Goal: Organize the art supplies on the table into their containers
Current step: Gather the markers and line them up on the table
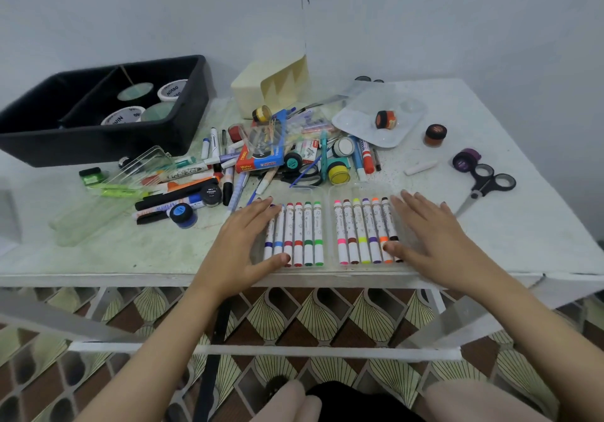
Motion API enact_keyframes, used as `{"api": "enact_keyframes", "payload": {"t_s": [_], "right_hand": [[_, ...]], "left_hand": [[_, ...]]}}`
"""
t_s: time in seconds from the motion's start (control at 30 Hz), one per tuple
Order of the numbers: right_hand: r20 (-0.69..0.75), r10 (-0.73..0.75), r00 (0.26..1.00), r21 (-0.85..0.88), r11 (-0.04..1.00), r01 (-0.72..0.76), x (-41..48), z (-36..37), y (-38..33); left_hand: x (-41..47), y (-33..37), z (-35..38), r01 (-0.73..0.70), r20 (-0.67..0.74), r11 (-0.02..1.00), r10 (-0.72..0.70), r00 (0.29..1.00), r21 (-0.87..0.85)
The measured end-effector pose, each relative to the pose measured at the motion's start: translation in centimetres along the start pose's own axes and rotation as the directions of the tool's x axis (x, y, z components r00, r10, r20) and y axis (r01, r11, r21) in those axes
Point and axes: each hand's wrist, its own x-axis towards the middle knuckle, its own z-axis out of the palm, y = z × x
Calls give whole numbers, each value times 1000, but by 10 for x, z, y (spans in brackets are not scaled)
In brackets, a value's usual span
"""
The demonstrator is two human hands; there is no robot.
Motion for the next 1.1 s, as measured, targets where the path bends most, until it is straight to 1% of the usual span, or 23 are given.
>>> {"api": "enact_keyframes", "payload": {"t_s": [0.07, 0.13, 0.23, 0.33, 0.37, 0.43, 0.47, 0.53, 0.6, 0.67, 0.7, 0.77, 0.8, 0.83, 0.9, 0.97, 1.0, 1.03, 1.1], "right_hand": [[0, 73, 997, -97, 993, -73, -3, 4, -4], [-20, 138, 990, -93, 986, -139, -4, 6, -11], [-106, 218, 970, 34, 976, -215, -4, 11, -17], [-158, 287, 945, 188, 948, -256, -3, 10, -26], [-162, 309, 937, 234, 935, -267, -3, 11, -28], [-166, 342, 925, 306, 910, -281, -3, 9, -34], [-184, 346, 920, 346, 899, -269, -3, 7, -38], [-230, 370, 900, 493, 842, -220, -5, 4, -47], [-251, 441, 862, 662, 728, -180, -6, -1, -62], [-261, 505, 823, 763, 630, -144, -5, -4, -77], [-285, 513, 810, 792, 602, -103, -5, -4, -85], [-347, 481, 805, 822, 569, 15, -5, -3, -108], [-375, 453, 809, 821, 568, 63, -4, -2, -120], [-403, 419, 813, 801, 591, 93, -4, 1, -130], [-445, 340, 829, 713, 694, 98, 1, 9, -148], [-463, 221, 858, 548, 833, 80, 7, 18, -162], [-454, 140, 880, 440, 894, 85, 10, 24, -169], [-435, 48, 899, 320, 941, 105, 13, 31, -173], [-402, -106, 910, 97, 983, 157, 16, 48, -177]], "left_hand": [[-3, 1, 0, 26, -48, 999, -27, 998, -31], [-7, 4, -2, 69, -101, 994, -78, 992, -90], [-12, 8, -5, 133, -112, 957, -167, 980, -259], [-10, 9, -10, 181, -74, 876, -237, 969, -447], [-9, 8, -13, 198, -47, 853, -252, 967, -483], [-10, 4, -18, 202, 3, 865, -226, 974, -460], [-10, 1, -20, 185, 23, 886, -194, 981, -426], [-12, -4, -23, 138, 38, 919, -133, 990, -369], [-12, -8, -26, 104, 44, 936, -95, 995, -336], [-12, -10, -28, 86, 50, 934, -73, 996, -348], [-13, -10, -29, 81, 50, 925, -67, 997, -371], [-13, -10, -32, 90, 36, 893, -82, 996, -440], [-12, -10, -34, 103, 25, 868, -104, 994, -485], [-11, -12, -36, 116, 8, 839, -132, 991, -532], [-9, -18, -38, 135, -32, 779, -194, 980, -613], [-7, -25, -40, 127, -60, 744, -219, 974, -656], [-8, -27, -41, 112, -71, 745, -210, 975, -657], [-9, -28, -41, 95, -83, 758, -193, 978, -645], [-12, -30, -41, 59, -105, 796, -152, 983, -602]]}}
